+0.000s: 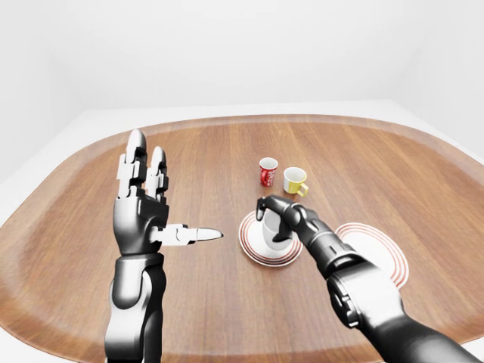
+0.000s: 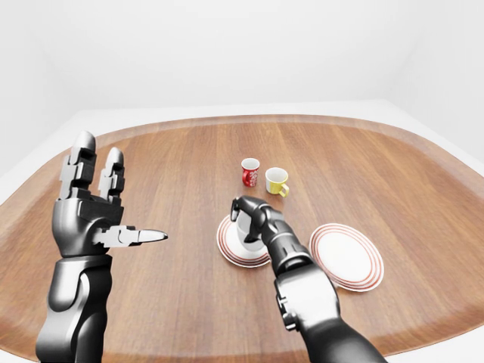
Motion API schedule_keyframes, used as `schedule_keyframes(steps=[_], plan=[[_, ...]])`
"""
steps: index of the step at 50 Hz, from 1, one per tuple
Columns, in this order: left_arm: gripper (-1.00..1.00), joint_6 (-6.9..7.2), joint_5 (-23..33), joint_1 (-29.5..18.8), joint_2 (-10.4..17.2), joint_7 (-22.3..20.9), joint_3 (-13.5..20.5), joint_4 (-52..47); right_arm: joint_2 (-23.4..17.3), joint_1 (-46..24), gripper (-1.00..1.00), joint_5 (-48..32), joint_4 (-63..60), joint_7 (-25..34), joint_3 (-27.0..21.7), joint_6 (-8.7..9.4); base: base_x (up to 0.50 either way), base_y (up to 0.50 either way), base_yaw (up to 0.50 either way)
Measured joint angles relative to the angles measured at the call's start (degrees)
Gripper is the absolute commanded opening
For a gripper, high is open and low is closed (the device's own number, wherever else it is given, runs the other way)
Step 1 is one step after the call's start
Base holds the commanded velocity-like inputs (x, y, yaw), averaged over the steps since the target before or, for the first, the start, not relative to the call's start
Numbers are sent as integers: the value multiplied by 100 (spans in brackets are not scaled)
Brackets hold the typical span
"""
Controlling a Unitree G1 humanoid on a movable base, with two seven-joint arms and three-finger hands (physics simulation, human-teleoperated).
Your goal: Put the white mug on the left plate.
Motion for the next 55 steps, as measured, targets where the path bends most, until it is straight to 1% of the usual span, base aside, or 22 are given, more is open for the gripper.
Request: schedule_keyframes(steps=[30, 31, 33, 34, 35, 36, 37, 38, 39, 55], plan=[[100, 0, 2, 1, 1, -3, 3, 0, 23, 62, -100, -23, 14, -32, 10, 0, 0, 0, 0], [100, 0, 2, 1, 1, -3, 3, 0, 23, 63, -97, -23, 15, -30, 11, 0, 0, 0, 0], [100, 0, 3, 2, 0, -3, 2, 1, 21, 66, -69, 24, 20, -64, 22, 1, 0, 0, 0], [100, 0, 3, 3, 0, -3, 2, 2, 21, 67, -39, 93, 22, -81, 25, 1, 0, 0, 0], [100, 0, 4, 3, 0, -3, 1, 3, 21, 68, 18, 156, 24, -94, 29, 1, 0, 0, 0], [100, 0, 5, 3, 0, -3, 1, 4, 20, 71, 39, 203, 29, -108, 32, 1, 0, 0, 0], [100, 0, 5, 4, 0, -3, 1, 4, 19, 74, 49, 255, 33, -117, 36, 1, 0, 0, 0], [100, 0, 5, 4, 0, -3, 1, 5, 18, 77, 88, 303, 37, -125, 40, 1, 0, 0, 0], [100, 0, 5, 4, 0, -4, 1, 6, 17, 79, 100, 349, 40, -133, 43, 1, 0, 0, 0], [100, 0, 7, -8, 6, -3, 24, 52, -5, 170, 100, 642, 53, -112, 69, 1, 0, 0, 0]])
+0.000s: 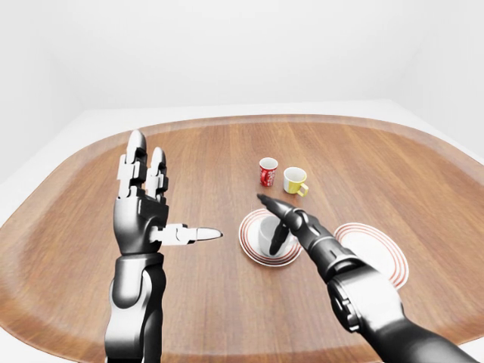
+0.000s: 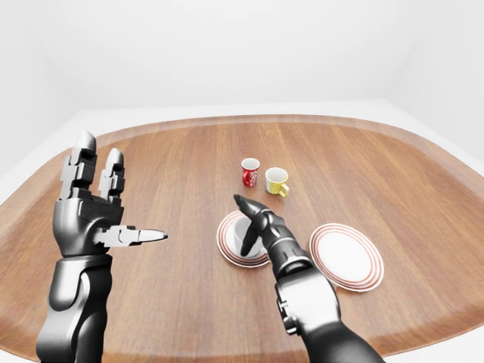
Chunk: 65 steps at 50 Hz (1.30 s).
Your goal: Put the white mug on the left plate.
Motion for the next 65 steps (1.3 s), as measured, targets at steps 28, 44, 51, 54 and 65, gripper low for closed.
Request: schedule_keyframes(steps=[28, 44, 51, 54, 65], plan=[[100, 0, 1, -21, 9, -2, 12, 40, -70, -112, 100, 73, -277, 269, 4, 0, 0, 0, 0], [100, 0, 5, -17, 9, -9, 14, 40, -65, -57, 100, 212, -954, 674, -7, 0, 0, 0, 0], [100, 0, 10, -14, 8, -9, 11, 32, 47, 172, 100, 707, -1833, 1332, -108, 201, 0, 0, 0], [100, 0, 12, -11, 7, -9, 9, 27, 107, 278, 100, 1064, -2317, 1654, -148, 460, 0, 0, 0], [100, 0, 15, -4, 5, -6, 6, 7, 145, 644, 100, 2243, -3600, 2236, -231, 1000, 0, 0, 0]])
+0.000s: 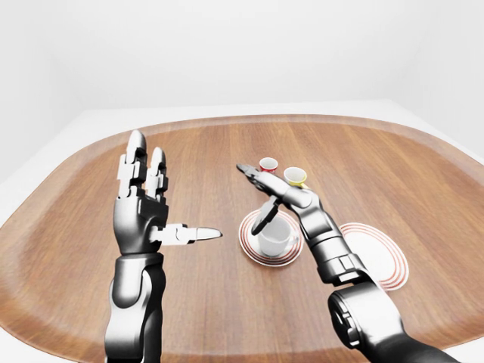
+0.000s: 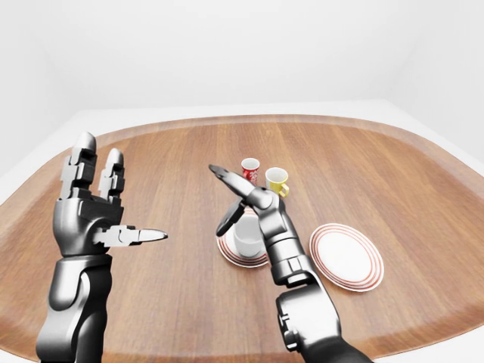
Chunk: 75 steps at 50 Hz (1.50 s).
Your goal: Put the white mug on the left plate.
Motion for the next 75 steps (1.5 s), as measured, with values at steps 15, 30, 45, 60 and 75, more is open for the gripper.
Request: schedule_keyframes(steps=[15, 30, 45, 60, 75], plan=[[100, 0, 6, 4, -2, 3, -6, -27, -160, 591, 100, 880, -879, 16, -128, 0, 0, 0, 0], [100, 0, 11, 5, -4, 2, -10, -36, -205, 1216, 100, 1438, -1511, -164, -197, 0, 0, 0, 0], [100, 0, 8, 2, -3, 1, -8, -41, -242, 1782, 100, 1844, -1534, -358, -280, 0, 0, 0, 0], [100, 0, -10, -18, 6, 10, 15, -69, -337, 2399, 100, 2264, -2027, -475, -426, 0, 0, 0, 0], [100, 0, -7, -26, 8, 15, 19, -72, -369, 2843, 100, 2420, -2536, -518, -480, 0, 0, 0, 0]])
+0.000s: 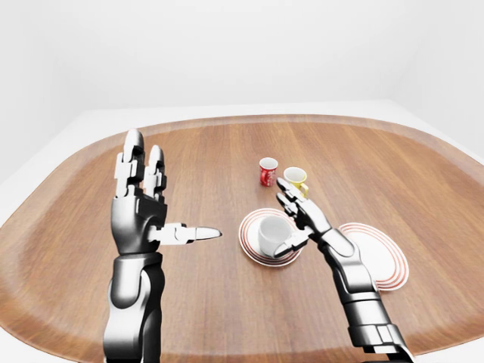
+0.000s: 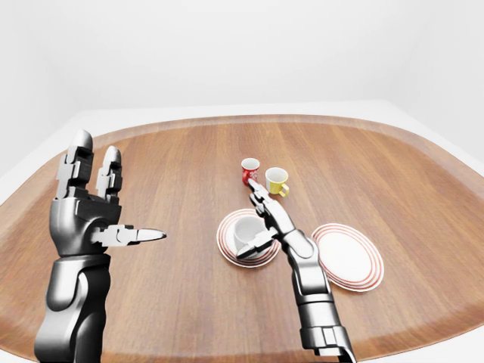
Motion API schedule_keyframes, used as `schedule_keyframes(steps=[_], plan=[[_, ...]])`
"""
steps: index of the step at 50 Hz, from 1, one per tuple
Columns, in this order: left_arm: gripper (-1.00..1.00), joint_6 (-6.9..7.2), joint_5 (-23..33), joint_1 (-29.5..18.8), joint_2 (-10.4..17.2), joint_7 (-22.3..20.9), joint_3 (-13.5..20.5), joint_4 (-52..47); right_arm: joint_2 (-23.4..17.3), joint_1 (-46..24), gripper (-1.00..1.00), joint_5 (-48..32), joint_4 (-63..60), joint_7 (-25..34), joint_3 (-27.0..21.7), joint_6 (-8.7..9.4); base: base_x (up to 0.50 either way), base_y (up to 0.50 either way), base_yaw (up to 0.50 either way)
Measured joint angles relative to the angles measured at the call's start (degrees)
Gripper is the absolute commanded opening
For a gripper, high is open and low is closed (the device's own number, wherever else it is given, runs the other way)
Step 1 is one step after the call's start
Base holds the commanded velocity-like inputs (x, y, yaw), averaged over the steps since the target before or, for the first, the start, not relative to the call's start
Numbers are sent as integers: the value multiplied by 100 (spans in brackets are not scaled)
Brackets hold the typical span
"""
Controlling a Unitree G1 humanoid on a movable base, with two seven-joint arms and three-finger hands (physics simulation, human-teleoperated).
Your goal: Put the white mug on the left plate.
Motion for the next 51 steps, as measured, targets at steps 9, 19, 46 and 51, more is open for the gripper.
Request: schedule_keyframes(steps=[9, 19, 46, 51], plan=[[100, 0, 4, 2, -1, 2, -3, -13, -4, 168, 100, 42, -225, -8, -23, 0, 0, 0, 0], [100, 0, 7, 3, -1, 2, -4, -23, 7, 272, 100, 421, -739, 33, -130, 0, 0, 0, 0], [100, 0, 9, 14, -5, 0, -8, -38, -128, 61, 100, 3000, -1295, -347, -601, 0, 0, 0, 0], [100, 0, 12, 18, -6, -2, -13, -38, -131, 41, 100, 3178, -1144, -391, -587, 0, 0, 0, 0]])
